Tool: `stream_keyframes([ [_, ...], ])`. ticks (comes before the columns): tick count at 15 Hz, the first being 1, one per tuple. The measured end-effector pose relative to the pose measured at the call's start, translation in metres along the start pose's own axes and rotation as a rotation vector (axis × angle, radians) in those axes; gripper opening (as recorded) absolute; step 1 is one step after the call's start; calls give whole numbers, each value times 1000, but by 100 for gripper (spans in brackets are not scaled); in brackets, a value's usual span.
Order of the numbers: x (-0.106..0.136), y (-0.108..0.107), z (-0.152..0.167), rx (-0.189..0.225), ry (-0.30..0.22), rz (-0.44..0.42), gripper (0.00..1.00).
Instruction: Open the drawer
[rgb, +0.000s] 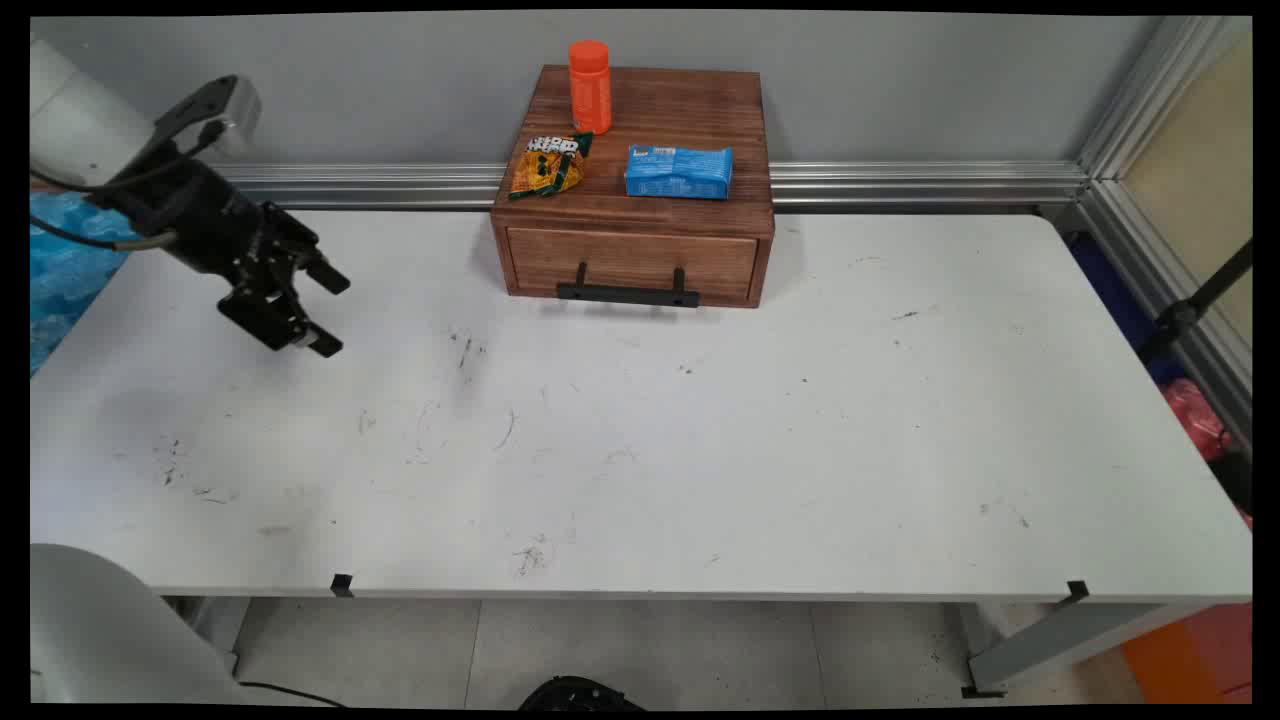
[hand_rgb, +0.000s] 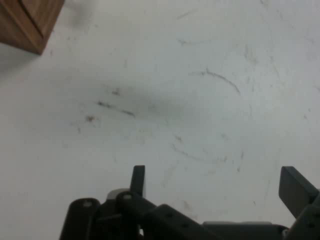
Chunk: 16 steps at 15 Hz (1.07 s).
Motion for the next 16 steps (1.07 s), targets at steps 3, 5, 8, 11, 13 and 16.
stream_keyframes([
  [3, 16, -1, 8, 18, 9, 17, 100],
  [5, 28, -2, 16, 28, 11, 42, 100],
  [8, 52, -5, 33, 37, 11, 98, 100],
  [11, 81, -11, 55, 54, 15, 146, 100],
  [13, 98, -14, 68, 63, 18, 165, 100],
  [16, 123, -16, 84, 77, 26, 179, 100],
])
